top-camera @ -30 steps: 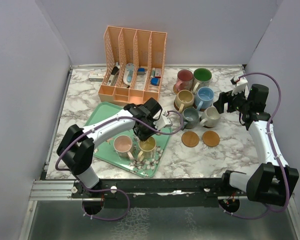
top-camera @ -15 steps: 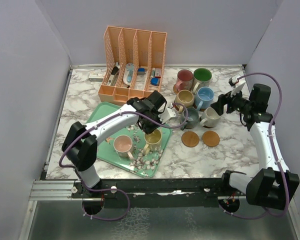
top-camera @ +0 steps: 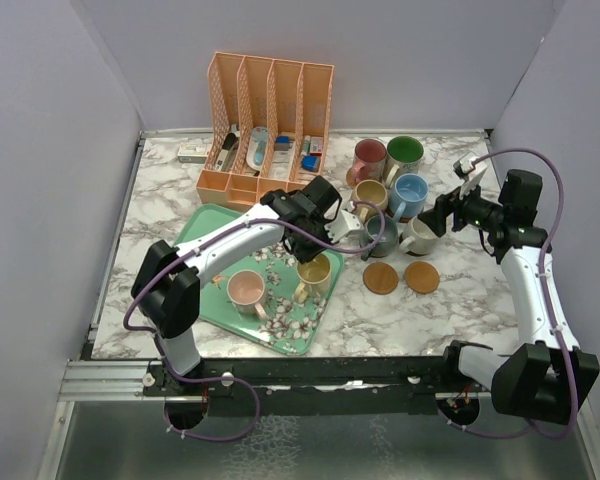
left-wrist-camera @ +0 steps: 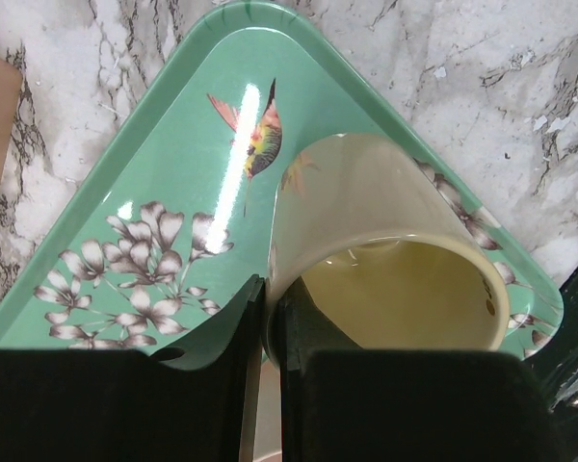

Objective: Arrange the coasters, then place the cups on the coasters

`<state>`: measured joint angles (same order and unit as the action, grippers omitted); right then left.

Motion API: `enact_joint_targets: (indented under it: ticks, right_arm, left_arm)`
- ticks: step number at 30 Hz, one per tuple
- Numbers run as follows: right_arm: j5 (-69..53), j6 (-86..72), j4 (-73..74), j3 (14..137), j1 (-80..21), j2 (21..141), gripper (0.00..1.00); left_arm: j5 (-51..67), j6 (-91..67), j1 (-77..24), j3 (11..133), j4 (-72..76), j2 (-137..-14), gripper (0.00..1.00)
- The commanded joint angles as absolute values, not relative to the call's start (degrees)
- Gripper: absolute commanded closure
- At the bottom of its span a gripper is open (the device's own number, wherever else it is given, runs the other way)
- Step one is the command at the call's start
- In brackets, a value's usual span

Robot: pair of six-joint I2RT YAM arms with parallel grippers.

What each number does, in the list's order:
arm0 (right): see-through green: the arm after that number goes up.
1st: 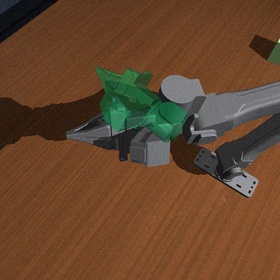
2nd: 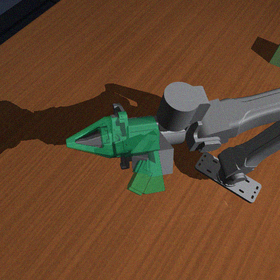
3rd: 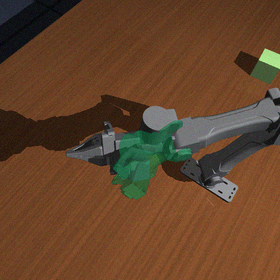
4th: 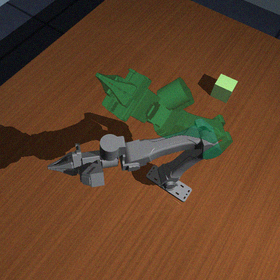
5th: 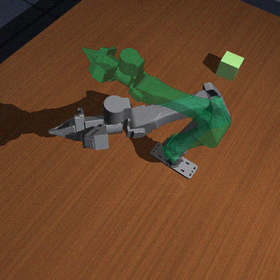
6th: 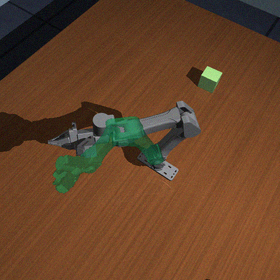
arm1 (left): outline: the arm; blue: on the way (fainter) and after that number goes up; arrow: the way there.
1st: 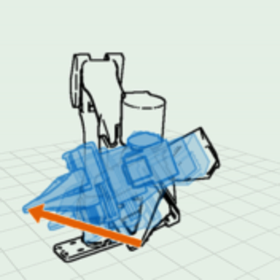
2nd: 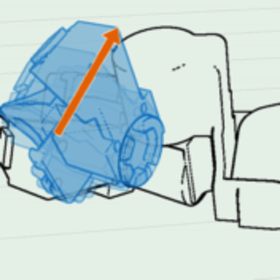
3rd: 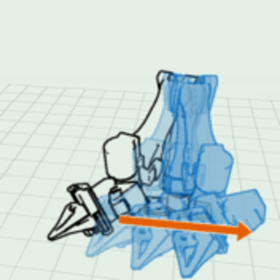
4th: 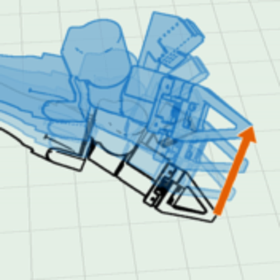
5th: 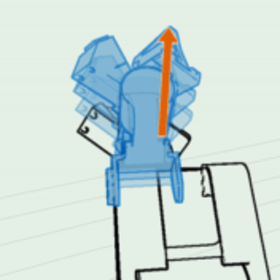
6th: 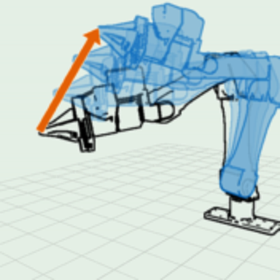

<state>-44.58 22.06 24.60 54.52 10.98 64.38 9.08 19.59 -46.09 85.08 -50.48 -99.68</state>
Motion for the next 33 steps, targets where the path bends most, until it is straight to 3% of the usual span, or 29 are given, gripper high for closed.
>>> enact_joint_targets:
  ticks: [1,17,30,33]
  right_arm:
    - [-46.98,23.46,26.89,53.62,11.25,63.12,0.27]
    - [-53.76,33.64,35.00,53.53,10.52,62.97,0.35]
    - [-56.58,43.65,40.08,54.28,3.99,63.83,0.41]
    - [-54.43,44.47,39.90,55.69,-1.71,64.26,0.41]
  left_arm:
    - [6.61,19.55,-46.49,87.06,-50.89,-100.38,1.00]
    - [10.12,23.85,-46.48,91.71,-50.95,-106.19,0.97]
    - [14.07,25.31,-43.86,92.66,-50.87,-101.43,0.33]
    - [15.69,26.54,-41.49,92.40,-50.82,-98.72,0.25]
